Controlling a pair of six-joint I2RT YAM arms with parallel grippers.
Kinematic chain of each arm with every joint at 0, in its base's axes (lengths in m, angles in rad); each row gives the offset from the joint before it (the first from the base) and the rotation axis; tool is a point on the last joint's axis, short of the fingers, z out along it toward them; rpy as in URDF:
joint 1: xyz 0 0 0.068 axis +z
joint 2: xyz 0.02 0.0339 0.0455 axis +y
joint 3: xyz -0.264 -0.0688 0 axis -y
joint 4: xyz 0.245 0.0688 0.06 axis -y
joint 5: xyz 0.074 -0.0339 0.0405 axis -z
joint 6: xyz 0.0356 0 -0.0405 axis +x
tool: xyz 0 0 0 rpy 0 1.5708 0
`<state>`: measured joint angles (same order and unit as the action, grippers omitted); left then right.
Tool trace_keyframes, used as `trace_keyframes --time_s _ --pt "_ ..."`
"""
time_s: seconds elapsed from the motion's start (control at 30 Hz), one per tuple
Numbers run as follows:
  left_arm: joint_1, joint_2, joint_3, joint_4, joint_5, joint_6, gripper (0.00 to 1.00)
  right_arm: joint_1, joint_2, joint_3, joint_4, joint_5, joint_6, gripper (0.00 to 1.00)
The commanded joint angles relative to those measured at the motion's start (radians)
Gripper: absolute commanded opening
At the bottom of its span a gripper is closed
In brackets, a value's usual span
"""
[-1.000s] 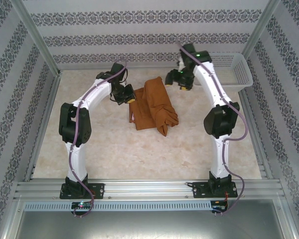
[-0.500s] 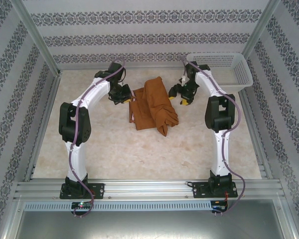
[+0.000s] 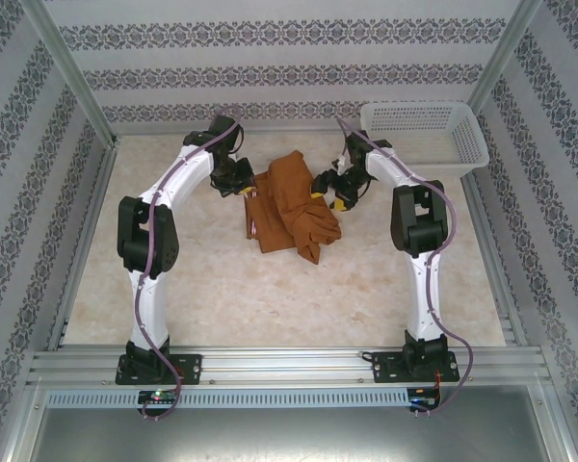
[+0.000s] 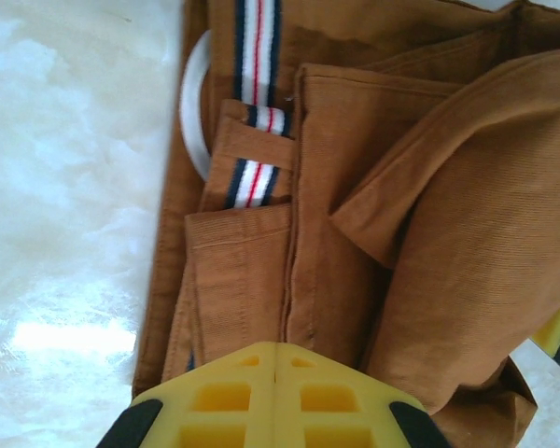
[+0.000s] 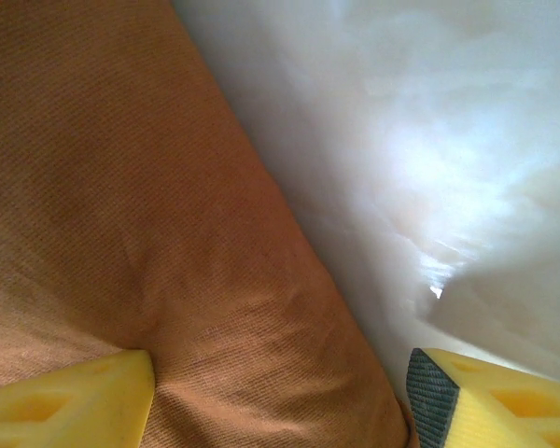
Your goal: Roll up the long pants
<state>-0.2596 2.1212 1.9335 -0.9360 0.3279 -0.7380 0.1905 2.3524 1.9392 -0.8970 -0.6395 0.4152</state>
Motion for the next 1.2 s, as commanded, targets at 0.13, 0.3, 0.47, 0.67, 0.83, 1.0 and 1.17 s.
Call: trace_keyframes --time_s 0.13,0.3,0.47,0.67,0.83,1.0,1.17 --pt "0.009 -0.008 0.013 -0.049 -0.015 0.013 0.0 0.045 -0.051 -0.046 0.103 -0.083 0.068 0.74" --pt "0.009 -0.012 0.024 -0.052 -0.012 0.013 0.0 0.037 -0.1 -0.062 0.115 -0.1 0.075 0.83" --pt "0.01 -0.012 0.014 -0.024 0.02 -0.008 0.0 0.031 -0.131 -0.061 0.125 -0.136 0.075 0.88" --pt "0.007 -0.009 -0.015 0.02 0.068 -0.03 0.0 0.035 -0.093 -0.065 0.145 -0.157 0.062 0.88" --pt "0.008 -0.001 -0.004 0.012 0.087 -0.005 0.55 0.047 -0.03 -0.053 0.107 -0.111 0.005 0.87" --pt "0.009 0.015 -0.001 -0.005 0.07 -0.001 0.94 0.053 -0.007 -0.061 0.095 -0.084 -0.012 0.86" --pt "0.006 0.057 -0.045 -0.006 0.066 -0.039 0.0 0.073 0.002 -0.059 0.099 -0.084 -0.009 0.86"
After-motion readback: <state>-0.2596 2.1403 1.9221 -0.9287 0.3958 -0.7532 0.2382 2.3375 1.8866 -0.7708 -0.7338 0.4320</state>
